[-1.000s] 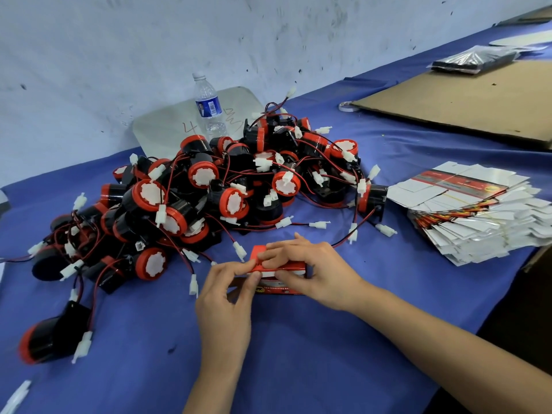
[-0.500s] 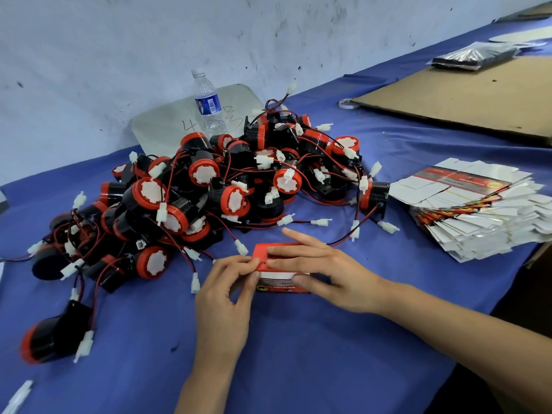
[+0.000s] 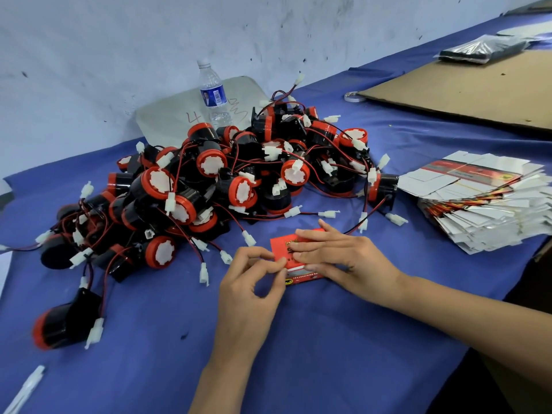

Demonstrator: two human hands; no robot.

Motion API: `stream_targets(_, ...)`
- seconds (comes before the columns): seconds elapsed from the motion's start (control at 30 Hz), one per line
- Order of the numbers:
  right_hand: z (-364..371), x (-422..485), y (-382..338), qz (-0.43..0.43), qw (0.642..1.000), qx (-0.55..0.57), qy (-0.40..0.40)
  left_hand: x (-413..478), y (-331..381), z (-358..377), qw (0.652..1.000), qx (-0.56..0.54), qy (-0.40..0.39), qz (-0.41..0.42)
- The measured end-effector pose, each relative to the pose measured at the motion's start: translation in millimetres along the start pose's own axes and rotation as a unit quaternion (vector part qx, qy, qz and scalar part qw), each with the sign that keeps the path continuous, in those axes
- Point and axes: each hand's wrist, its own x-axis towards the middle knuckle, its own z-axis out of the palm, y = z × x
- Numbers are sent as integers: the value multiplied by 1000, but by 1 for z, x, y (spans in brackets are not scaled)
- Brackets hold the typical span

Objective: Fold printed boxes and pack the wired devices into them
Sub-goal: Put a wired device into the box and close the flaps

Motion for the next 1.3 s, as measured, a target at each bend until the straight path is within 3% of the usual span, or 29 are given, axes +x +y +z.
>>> stream_targets(0.17,-18,-6,7,5,992,-19,-127,2,-3,0,999,-37,-14,-30)
stream_targets(0.37,-32,0,5,48,971,-17,-234,2,-1,0,1000,18,-18,3)
stream_targets(0.57,-47,21,0,14,910,-174,-377,0,0,3,994,102,-6,49)
stream_targets(0.67,-53,29,0,10,889,-188,-417,-4,4,9,986,152,-9,67)
stream_targets(0.77,-54,24,3,45,899,-171,-401,-6,8,14,986,148,-49,59)
stream_targets(0.83,-50,19,7,61,919,-165,-354,-4,8,13,994,75,-78,4)
stream_targets(0.97,-46,13,6,71,988,-29,-136,-3,4,10,995,5,-100,-21)
stream_targets(1.03,-42,13,4,89,993,3,-77,-3,2,11,993,17,-117,-12)
stream_targets(1.2,-17,5,-6,127,982,62,-125,-2,-5,14,992,23,-125,-16)
stream_targets(1.3,-9,2,-6,182,978,100,-11,-3,-6,11,993,-1,-120,-17)
